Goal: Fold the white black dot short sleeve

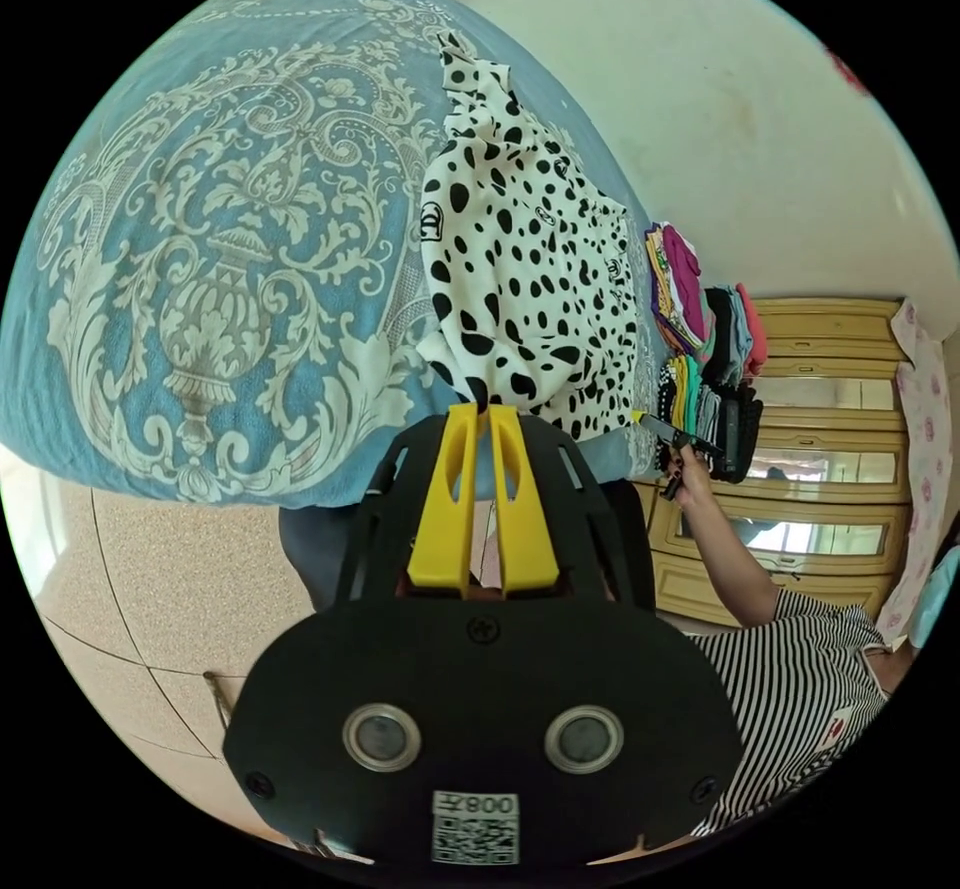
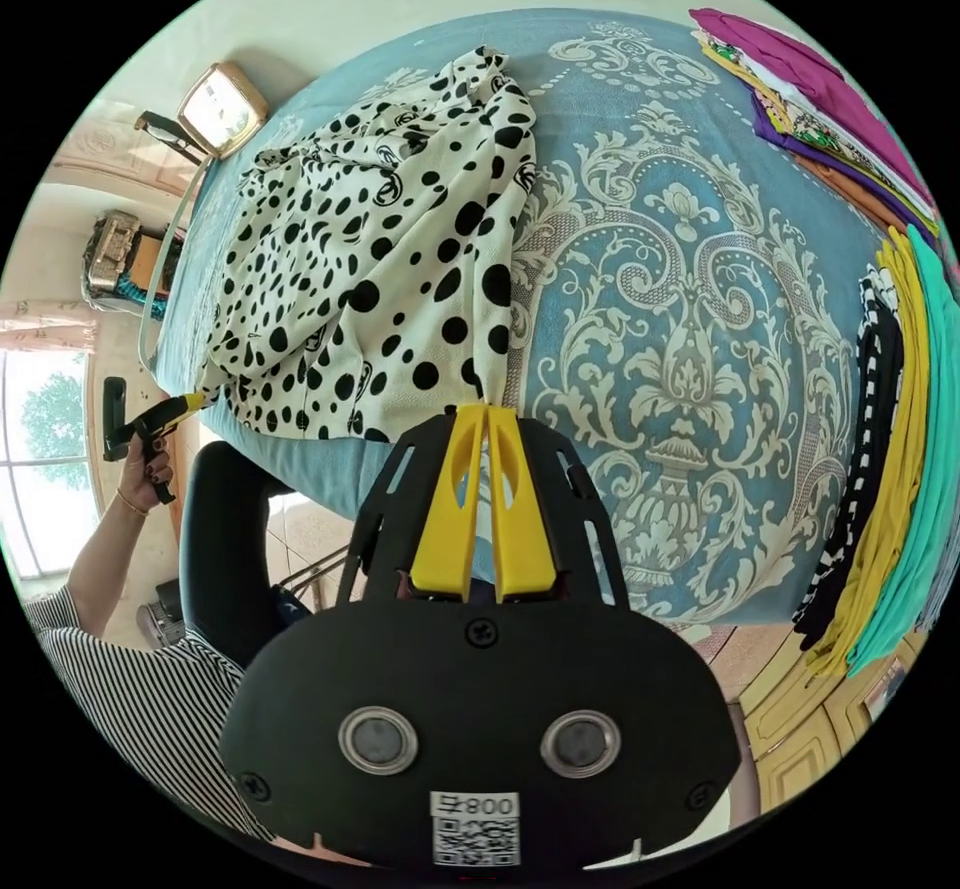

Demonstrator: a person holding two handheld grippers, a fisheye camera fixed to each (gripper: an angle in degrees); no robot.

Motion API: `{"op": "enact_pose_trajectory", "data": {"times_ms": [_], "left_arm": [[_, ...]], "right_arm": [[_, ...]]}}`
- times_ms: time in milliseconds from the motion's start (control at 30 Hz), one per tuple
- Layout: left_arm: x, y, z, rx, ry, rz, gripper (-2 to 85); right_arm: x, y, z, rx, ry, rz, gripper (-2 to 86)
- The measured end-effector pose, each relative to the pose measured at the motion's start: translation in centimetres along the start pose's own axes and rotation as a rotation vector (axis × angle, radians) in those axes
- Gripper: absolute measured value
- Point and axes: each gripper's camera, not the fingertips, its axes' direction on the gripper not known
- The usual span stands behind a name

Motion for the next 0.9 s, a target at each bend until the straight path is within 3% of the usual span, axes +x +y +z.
{"op": "enact_pose_trajectory", "data": {"times_ms": [167,467,667,900], "left_arm": [[0.1,2.7,-2.3,0.066,0.086,0.013,1.8],[-0.4,7.4,-6.4,0.191,0.167,-0.019,1.6],[-2.9,8.9,-4.5,0.112,0.128,-0.131,3.6],[1.0,6.7,-3.2,0.008,0.038,0.005,8.6]], "right_arm": [[1.7,1.7,-3.6,0.026,-0.084,-0.012,0.2],[8.2,8.9,-14.9,0.248,-0.517,0.023,0.0],[11.9,11.9,-17.3,0.259,-0.569,0.078,0.0],[13.7,11.5,-21.4,0.316,-0.611,0.072,0.0]]}}
